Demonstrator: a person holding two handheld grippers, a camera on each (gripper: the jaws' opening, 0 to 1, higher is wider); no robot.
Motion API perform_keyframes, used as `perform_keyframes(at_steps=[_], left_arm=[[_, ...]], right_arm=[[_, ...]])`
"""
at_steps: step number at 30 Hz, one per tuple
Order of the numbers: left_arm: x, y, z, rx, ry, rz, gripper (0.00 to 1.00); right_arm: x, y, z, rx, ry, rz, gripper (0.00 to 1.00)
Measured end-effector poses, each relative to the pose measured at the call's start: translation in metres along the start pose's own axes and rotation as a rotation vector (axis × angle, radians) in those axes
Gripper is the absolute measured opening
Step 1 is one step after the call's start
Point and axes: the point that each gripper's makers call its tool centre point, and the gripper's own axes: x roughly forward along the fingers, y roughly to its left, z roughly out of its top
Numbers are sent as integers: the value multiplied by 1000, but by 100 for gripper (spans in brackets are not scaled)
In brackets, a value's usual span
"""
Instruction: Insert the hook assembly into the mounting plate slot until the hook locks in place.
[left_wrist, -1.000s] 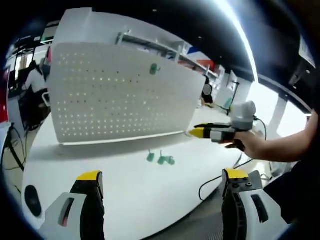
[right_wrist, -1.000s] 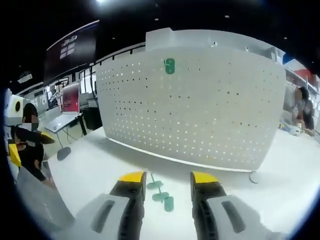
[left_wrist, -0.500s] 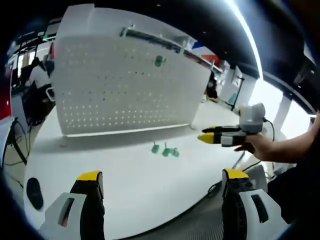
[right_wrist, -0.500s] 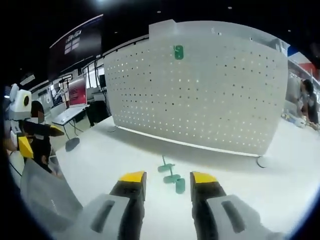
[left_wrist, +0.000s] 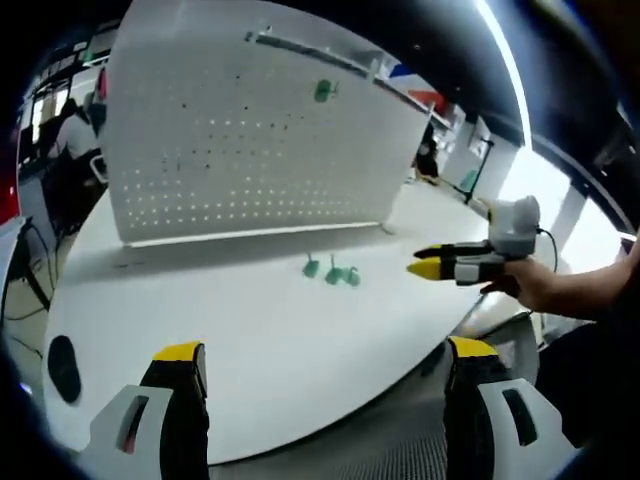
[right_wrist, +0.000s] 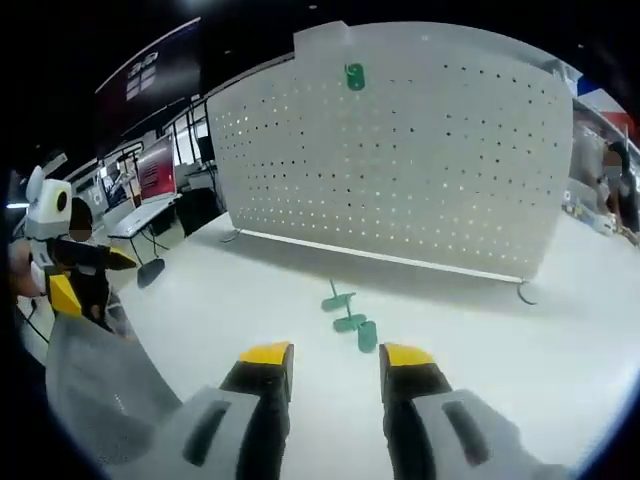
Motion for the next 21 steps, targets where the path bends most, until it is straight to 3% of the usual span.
perform_keyframes(at_steps=[10, 21], left_arm=[[10, 13, -13, -16, 66, 19, 100], [18, 18, -9, -42, 71, 6, 100]], right_arm=[[8, -1, -16, -37, 40, 4, 32], [67, 4, -8, -44, 80, 51, 31]])
